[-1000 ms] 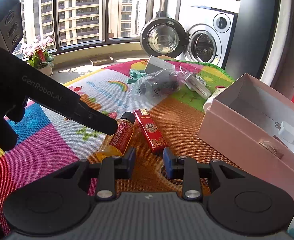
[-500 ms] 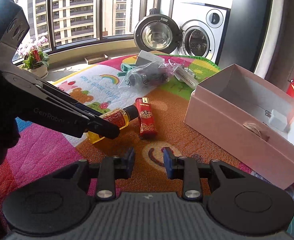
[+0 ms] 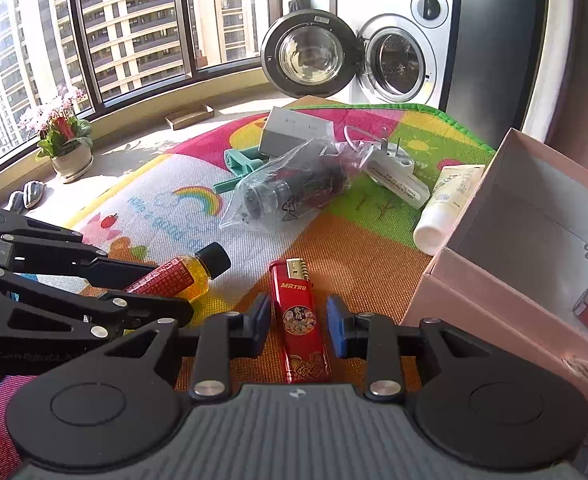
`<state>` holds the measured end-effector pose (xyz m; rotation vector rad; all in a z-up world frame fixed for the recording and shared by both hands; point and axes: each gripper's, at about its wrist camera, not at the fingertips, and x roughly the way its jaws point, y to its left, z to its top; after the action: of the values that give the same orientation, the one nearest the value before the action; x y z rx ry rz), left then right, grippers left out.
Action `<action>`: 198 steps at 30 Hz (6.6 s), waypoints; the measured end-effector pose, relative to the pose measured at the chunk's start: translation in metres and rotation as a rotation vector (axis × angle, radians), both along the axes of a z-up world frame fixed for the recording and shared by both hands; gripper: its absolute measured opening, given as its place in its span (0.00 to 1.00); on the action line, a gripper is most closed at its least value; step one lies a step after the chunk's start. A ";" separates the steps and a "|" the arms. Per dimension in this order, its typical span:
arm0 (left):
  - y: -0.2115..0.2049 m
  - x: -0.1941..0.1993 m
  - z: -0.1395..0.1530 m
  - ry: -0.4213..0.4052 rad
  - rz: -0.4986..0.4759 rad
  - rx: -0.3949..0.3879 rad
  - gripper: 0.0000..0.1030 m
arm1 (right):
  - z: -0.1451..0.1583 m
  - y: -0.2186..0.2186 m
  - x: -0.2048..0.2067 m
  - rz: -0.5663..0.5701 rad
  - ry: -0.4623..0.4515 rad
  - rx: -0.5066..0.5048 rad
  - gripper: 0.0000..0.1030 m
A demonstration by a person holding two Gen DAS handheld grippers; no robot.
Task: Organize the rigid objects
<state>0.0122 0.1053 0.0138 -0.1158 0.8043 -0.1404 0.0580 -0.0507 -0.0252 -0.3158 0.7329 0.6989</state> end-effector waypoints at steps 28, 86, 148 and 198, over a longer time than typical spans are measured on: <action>-0.100 0.087 0.148 -0.348 -0.355 -0.262 0.31 | 0.147 -0.160 -0.012 -0.376 -0.360 0.151 0.22; 0.013 0.089 0.016 -0.061 -0.263 -0.290 0.20 | 0.005 -0.037 -0.010 -0.203 -0.022 0.031 0.51; -0.002 0.127 0.046 -0.085 -0.129 -0.416 0.20 | 0.012 -0.124 -0.064 -0.258 -0.021 0.012 0.68; 0.020 0.039 0.020 -0.054 -0.020 -0.129 0.17 | 0.014 -0.104 -0.076 -0.218 -0.051 0.070 0.37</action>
<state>0.0514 0.1249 0.0341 -0.2250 0.7430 -0.2137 -0.0183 -0.1544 -0.0108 -0.1858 0.6812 0.5068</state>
